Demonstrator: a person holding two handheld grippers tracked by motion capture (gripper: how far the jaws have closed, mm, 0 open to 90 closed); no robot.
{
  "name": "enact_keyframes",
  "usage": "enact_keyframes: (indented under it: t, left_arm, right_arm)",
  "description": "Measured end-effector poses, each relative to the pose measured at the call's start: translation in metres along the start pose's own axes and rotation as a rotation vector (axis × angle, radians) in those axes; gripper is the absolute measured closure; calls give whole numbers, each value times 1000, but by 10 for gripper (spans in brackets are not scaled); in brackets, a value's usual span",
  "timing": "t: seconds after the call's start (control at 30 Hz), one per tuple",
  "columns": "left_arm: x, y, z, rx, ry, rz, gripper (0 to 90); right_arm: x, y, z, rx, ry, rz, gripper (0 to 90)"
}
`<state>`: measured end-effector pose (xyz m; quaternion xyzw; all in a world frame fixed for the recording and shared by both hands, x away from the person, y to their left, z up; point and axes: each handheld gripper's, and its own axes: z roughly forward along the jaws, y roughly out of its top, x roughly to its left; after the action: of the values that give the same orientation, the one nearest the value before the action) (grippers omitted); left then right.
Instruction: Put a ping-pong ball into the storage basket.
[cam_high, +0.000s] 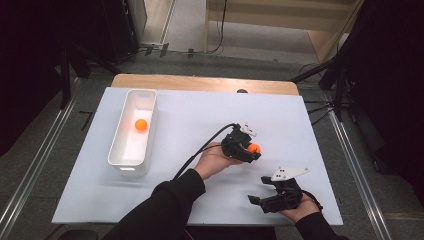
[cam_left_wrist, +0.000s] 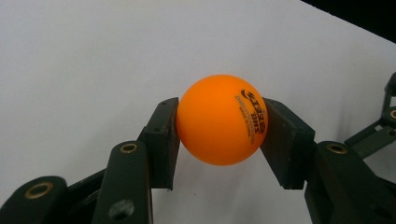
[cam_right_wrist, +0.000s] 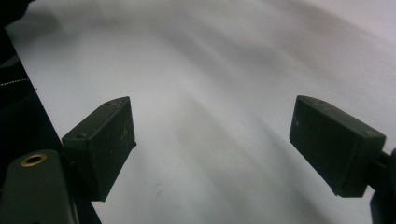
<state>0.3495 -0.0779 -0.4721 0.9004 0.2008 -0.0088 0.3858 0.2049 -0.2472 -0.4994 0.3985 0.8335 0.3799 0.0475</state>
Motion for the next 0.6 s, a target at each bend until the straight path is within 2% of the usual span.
enact_keyframes:
  t: [0.1, 0.27, 0.6]
  left_arm:
    - [0, 1, -7, 8, -1, 2, 509]
    - [1, 1, -15, 7, -11, -23, 509]
    - [0, 1, -33, 26, -19, -11, 509]
  right_arm:
    - [0, 0, 0, 1, -1, 3, 128]
    - [0, 0, 1, 4, -7, 3, 128]
    - [-1, 0, 1, 9, -12, 8, 128]
